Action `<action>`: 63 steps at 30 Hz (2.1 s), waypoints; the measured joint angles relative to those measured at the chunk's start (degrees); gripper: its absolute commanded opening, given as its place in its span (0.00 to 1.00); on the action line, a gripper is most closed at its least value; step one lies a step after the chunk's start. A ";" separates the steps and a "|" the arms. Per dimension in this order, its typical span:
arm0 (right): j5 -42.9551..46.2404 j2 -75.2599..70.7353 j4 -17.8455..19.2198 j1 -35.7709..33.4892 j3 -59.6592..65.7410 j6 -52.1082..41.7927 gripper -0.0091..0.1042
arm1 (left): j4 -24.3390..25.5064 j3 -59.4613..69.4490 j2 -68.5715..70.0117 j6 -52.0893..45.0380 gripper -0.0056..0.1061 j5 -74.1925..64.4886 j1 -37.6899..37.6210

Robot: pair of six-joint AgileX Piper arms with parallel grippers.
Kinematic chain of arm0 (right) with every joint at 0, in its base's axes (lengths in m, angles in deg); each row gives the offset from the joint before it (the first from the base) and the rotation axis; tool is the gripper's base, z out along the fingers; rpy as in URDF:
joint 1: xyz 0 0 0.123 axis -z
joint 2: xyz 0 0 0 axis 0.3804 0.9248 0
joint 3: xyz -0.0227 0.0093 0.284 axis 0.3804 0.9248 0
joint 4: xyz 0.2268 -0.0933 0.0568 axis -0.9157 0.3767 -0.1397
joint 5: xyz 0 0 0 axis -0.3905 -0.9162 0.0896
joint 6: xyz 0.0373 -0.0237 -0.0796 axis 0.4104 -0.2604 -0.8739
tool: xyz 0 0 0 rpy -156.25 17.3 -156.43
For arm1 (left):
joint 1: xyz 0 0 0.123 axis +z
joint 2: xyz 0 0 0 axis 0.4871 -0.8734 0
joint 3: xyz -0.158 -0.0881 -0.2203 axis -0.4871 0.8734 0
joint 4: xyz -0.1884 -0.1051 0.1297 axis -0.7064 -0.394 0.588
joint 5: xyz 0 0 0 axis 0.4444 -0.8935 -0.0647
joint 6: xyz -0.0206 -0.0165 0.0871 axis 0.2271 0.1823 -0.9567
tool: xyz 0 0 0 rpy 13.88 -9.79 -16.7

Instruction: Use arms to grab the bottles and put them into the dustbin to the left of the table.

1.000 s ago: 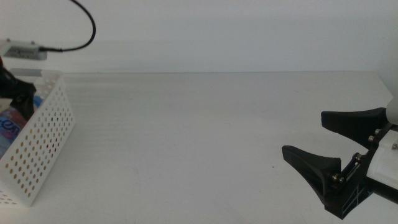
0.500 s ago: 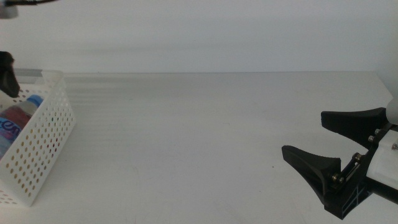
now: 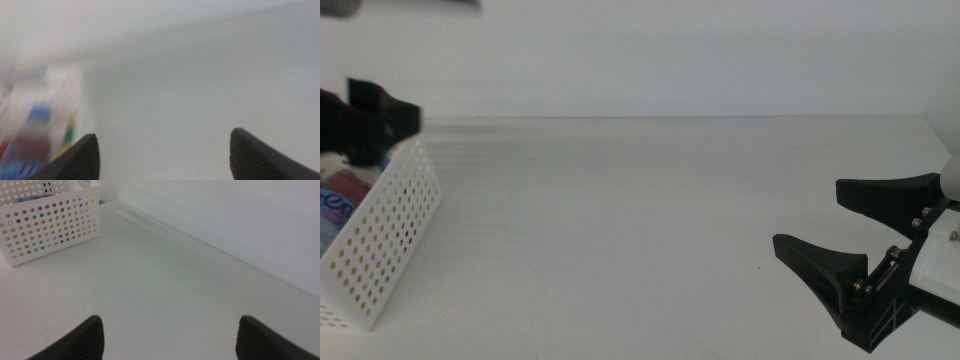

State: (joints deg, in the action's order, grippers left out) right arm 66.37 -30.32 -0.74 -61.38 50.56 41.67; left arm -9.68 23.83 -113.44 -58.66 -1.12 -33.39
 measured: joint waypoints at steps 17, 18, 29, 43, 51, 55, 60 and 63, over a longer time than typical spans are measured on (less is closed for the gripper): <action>0.00 0.00 0.00 0.00 0.00 0.00 0.70 | 4.25 9.41 8.90 4.54 0.68 17.46 -8.54; 0.00 0.00 0.00 0.00 0.00 0.00 0.70 | 4.25 9.41 8.90 4.54 0.68 17.71 -8.54; 0.05 -1.83 0.00 0.00 0.12 0.00 0.70 | 4.25 9.58 8.90 4.54 0.68 18.57 -8.54; -0.85 -19.03 0.00 20.13 11.05 0.00 0.70 | 8.34 20.78 20.23 4.54 0.68 24.81 0.83; -1.19 -33.67 -0.16 28.13 22.57 0.00 0.70 | 6.04 36.51 32.80 4.54 0.68 25.23 6.08; -1.66 -39.08 -0.16 30.22 28.46 0.00 0.70 | 5.86 44.21 39.83 4.54 0.68 25.23 6.20; -4.21 -45.46 -1.19 32.87 31.34 0.00 0.70 | 5.74 54.05 49.84 4.54 0.68 25.23 6.20; -4.75 -47.41 -3.75 34.31 31.34 0.00 0.70 | 5.74 57.51 54.13 4.54 0.68 25.23 6.20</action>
State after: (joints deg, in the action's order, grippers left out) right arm 61.62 -77.73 -4.49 -27.07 81.90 41.67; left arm -3.94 81.33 -59.31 -54.12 24.11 -27.19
